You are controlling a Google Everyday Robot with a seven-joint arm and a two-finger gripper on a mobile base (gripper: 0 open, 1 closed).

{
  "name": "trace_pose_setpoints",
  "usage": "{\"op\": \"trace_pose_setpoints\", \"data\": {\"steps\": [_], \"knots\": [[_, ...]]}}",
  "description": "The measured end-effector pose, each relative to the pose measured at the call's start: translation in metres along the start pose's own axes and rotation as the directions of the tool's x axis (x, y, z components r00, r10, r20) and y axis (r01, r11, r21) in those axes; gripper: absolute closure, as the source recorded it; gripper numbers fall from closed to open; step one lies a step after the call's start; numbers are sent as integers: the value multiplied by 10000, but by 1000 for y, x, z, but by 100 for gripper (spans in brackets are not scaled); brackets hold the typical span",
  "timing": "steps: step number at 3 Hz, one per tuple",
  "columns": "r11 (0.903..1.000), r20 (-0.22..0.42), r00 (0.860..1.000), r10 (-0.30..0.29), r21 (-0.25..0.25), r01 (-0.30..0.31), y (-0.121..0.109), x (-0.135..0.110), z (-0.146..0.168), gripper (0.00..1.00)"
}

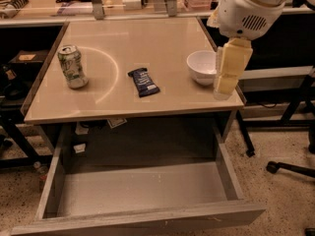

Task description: Place rxbar blueberry into top drawer

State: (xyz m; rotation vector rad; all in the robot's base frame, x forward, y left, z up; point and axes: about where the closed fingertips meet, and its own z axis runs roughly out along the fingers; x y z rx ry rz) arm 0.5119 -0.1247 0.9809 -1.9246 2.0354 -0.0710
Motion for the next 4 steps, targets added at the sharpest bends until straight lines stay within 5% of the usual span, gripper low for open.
{"op": "trace_pose_setpoints", "data": {"steps": [4], "knots": [[9874,1183,9806,-1562,458,1518,-89,-81,43,0]]}}
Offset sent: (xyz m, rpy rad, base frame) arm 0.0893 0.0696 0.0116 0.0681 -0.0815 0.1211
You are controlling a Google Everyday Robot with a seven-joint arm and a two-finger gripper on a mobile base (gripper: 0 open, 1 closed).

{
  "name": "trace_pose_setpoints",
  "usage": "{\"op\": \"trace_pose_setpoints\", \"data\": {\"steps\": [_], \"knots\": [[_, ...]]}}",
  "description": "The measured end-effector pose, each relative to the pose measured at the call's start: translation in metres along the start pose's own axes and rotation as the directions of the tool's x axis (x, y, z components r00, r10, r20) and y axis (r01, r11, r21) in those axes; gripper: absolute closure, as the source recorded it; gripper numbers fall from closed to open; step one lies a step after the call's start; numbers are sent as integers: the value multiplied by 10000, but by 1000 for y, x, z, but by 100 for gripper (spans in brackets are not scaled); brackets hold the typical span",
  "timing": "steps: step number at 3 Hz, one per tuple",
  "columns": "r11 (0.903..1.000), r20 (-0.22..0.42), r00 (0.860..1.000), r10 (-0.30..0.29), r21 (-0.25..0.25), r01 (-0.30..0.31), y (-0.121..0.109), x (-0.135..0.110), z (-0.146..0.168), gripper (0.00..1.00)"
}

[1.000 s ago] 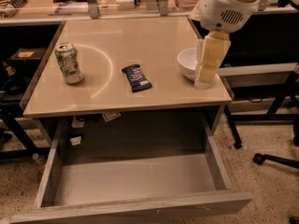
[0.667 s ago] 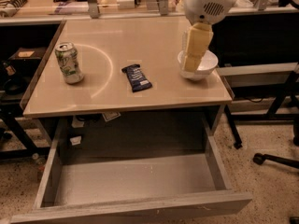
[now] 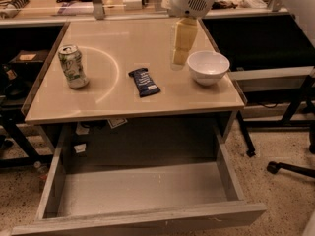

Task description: Place rxbar blueberry into top drawer

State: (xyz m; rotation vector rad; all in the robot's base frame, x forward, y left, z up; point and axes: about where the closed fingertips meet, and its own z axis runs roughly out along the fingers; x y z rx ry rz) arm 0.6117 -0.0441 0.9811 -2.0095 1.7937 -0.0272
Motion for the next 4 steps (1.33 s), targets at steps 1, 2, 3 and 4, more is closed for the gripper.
{"op": "trace_pose_setpoints", "data": {"steps": [1,2,3,4], "knots": [[10000,24,10000,-16,13,16,-2,-1,1,0],[9998,-59,9999,-85,-152,84,-1,-2,6,0],[9968,-118,9996,-269,-756,259,-3,-7,29,0],[9901,-56,9986,-530,-1304,519,-10,-10,52,0]]}}
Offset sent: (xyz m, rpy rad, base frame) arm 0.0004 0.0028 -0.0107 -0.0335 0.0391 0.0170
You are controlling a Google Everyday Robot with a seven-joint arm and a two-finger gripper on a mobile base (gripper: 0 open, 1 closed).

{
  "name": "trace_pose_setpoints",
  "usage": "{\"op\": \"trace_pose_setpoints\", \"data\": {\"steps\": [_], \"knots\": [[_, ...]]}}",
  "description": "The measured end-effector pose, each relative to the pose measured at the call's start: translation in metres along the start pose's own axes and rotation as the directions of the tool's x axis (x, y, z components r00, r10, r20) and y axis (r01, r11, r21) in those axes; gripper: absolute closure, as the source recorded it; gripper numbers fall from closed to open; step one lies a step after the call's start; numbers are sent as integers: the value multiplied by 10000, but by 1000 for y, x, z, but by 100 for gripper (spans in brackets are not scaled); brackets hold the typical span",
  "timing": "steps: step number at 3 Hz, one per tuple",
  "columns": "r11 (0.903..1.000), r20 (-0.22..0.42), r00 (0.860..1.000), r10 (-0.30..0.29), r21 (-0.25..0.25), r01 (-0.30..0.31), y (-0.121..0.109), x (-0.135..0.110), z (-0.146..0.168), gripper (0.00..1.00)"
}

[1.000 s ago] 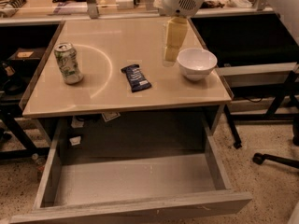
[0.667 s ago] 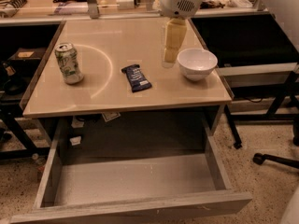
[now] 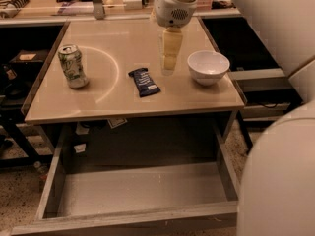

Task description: Place rxbar blueberry into top drawer

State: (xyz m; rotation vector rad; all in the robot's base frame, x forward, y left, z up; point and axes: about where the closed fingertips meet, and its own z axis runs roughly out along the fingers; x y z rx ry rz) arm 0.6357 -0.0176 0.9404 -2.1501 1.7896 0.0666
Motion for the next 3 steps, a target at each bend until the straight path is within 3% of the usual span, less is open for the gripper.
{"op": "trace_pose_setpoints", "data": {"steps": [1,2,3], "knots": [[9988,451,9987,-221,-427,240,-22,-9,35,0],[9993,503,9985,-226,-281,240,-26,-11,37,0],[9973,705,9965,-451,-545,490,-31,-26,60,0]]}}
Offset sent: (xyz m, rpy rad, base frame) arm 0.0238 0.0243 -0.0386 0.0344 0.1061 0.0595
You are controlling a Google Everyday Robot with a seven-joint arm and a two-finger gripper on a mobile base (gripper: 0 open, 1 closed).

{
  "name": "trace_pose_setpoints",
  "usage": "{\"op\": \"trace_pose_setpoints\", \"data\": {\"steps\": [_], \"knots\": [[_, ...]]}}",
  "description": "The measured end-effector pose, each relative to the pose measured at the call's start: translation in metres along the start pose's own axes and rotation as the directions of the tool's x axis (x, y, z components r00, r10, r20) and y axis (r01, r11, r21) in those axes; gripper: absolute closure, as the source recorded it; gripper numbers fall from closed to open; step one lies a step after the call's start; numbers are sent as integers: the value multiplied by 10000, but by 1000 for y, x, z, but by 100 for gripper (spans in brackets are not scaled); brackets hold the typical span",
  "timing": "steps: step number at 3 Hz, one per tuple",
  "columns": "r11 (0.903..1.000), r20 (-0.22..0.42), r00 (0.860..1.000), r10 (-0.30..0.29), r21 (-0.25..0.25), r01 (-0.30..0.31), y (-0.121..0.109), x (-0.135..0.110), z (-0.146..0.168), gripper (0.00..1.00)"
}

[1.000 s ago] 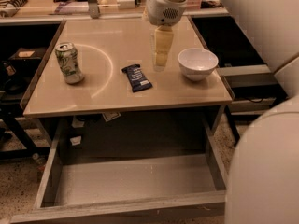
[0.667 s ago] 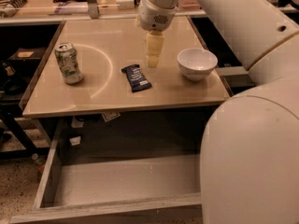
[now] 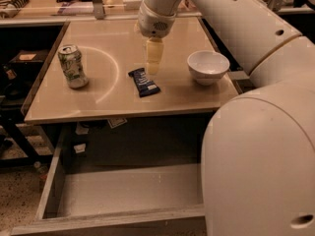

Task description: Place rxbar blueberry into top drawer

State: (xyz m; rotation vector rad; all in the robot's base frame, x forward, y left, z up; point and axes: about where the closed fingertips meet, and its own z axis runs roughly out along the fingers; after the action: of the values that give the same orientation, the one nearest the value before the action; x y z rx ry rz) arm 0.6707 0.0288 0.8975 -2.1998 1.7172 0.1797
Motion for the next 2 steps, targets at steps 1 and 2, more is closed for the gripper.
{"op": "trace_pose_setpoints", "data": {"steps": [1,2], "knots": [[9983,545,9985,-44,-570,75,7,-19,41,0],[9988,582,9983,2,-495,27,5,-17,44,0]]}}
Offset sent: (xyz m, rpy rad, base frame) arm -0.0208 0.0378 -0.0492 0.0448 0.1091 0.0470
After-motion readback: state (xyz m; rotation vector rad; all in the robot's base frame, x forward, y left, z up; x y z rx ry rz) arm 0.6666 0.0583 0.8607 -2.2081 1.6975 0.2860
